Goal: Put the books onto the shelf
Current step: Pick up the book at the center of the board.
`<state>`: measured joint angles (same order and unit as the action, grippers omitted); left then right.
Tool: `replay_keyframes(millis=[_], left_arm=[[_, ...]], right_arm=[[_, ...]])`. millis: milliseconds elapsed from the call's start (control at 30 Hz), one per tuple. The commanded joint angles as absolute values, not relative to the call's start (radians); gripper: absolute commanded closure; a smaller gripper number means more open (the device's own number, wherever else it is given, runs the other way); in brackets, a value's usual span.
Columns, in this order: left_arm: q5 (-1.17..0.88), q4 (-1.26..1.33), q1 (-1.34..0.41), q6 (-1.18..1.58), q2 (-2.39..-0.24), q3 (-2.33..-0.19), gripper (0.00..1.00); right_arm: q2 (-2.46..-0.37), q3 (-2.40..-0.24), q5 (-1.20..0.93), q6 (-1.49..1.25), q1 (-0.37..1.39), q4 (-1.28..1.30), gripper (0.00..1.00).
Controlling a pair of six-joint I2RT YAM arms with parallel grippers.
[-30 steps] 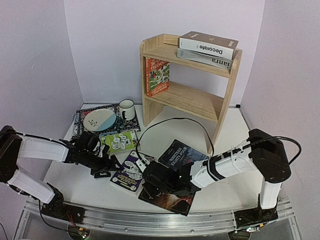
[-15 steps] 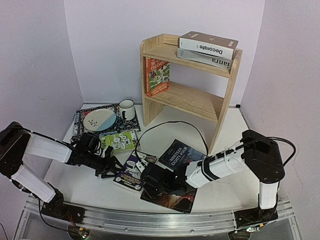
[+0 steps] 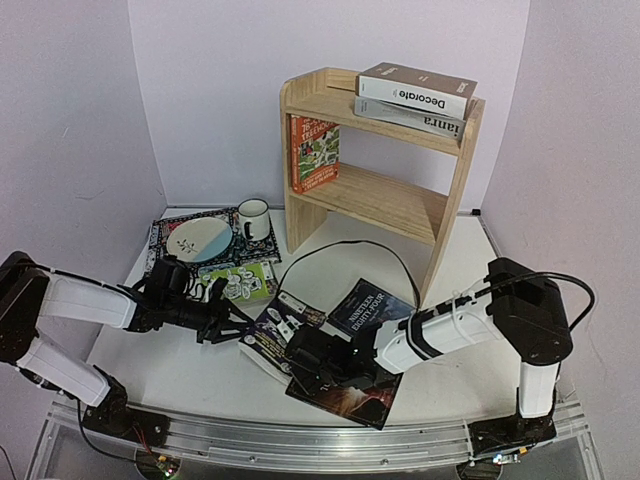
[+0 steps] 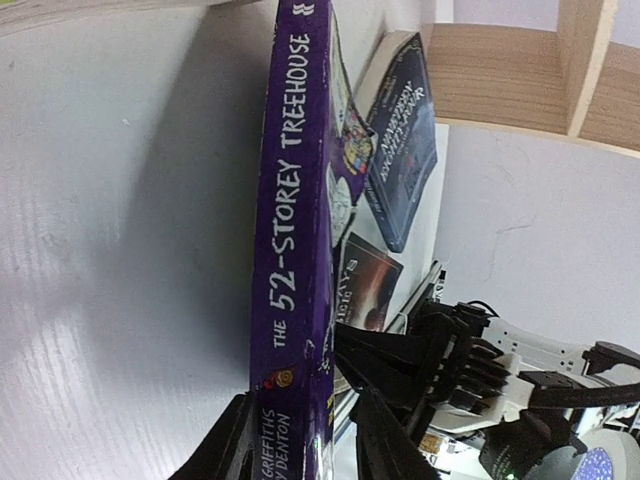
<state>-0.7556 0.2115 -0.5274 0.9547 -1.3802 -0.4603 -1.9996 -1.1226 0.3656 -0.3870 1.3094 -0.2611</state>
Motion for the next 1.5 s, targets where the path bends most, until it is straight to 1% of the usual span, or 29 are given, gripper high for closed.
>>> replay_keyframes(millis=[0,67,300,433,500,600,633,667,733,767,800,867,900,967,1033,1100,1233,1300,1367,1467], left_arm=[[-0.938,0.347,-0.586,1.008,-1.334,-0.461,0.66],[-0.945,0.348,-0.596,1.009,-1.339,-0.465,0.64],[-0.930,0.356,-0.666,1.004,-1.426,-0.487,0.53],[-0.917,0.356,-0.684,1.003,-1.482,-0.497,0.52],[-0.912,0.356,-0.688,1.001,-1.497,-0.500,0.53],[-0.876,0.356,-0.686,0.997,-1.485,-0.498,0.55],[-0.866,0.355,-0.686,0.996,-1.478,-0.497,0.54],[-0.857,0.351,-0.685,0.994,-1.472,-0.495,0.50],[-0.845,0.348,-0.686,0.984,-1.454,-0.495,0.36],[-0.835,0.339,-0.685,0.980,-1.441,-0.493,0.31],[-0.821,0.324,-0.684,0.970,-1.428,-0.496,0.28],[-0.768,0.226,-0.682,0.931,-1.407,-0.520,0.27],[-0.724,0.132,-0.681,0.890,-1.406,-0.549,0.28],[-0.650,-0.029,-0.682,0.813,-1.416,-0.611,0.34],[-0.614,-0.094,-0.681,0.774,-1.424,-0.640,0.45],[-0.600,-0.105,-0.681,0.769,-1.425,-0.647,0.52],[-0.556,-0.163,-0.681,0.741,-1.425,-0.676,0.56],[-0.543,-0.182,-0.681,0.735,-1.417,-0.684,0.60],[-0.534,-0.187,-0.681,0.733,-1.406,-0.689,0.67],[-0.525,-0.191,-0.681,0.734,-1.393,-0.698,0.80]], right_arm=[[-1.984,-1.111,0.304,-0.384,1.318,-0.348,1.00],[-1.979,-1.108,0.305,-0.381,1.318,-0.355,1.00],[-1.969,-1.098,0.299,-0.378,1.318,-0.374,1.00],[-1.954,-1.080,0.303,-0.382,1.318,-0.387,1.00],[-1.946,-1.073,0.307,-0.380,1.318,-0.390,1.00],[-1.935,-1.064,0.312,-0.380,1.318,-0.391,1.00],[-1.931,-1.061,0.314,-0.380,1.318,-0.391,1.00],[-1.929,-1.057,0.314,-0.380,1.318,-0.391,1.00],[-1.923,-1.053,0.314,-0.380,1.318,-0.391,1.00],[-1.920,-1.051,0.314,-0.381,1.318,-0.391,1.00],[-1.918,-1.048,0.313,-0.382,1.318,-0.391,1.00],[-1.911,-1.041,0.314,-0.382,1.318,-0.391,1.00],[-1.908,-1.038,0.315,-0.383,1.318,-0.391,1.00],[-1.904,-1.031,0.315,-0.383,1.318,-0.391,1.00],[-1.902,-1.029,0.316,-0.383,1.318,-0.391,1.00],[-1.899,-1.025,0.317,-0.383,1.318,-0.391,1.00],[-1.885,-1.014,0.323,-0.382,1.318,-0.390,1.00],[-1.873,-1.007,0.328,-0.378,1.318,-0.390,1.00],[-1.862,-0.997,0.329,-0.368,1.318,-0.388,1.00],[-1.836,-0.976,0.338,-0.355,1.318,-0.386,0.96]])
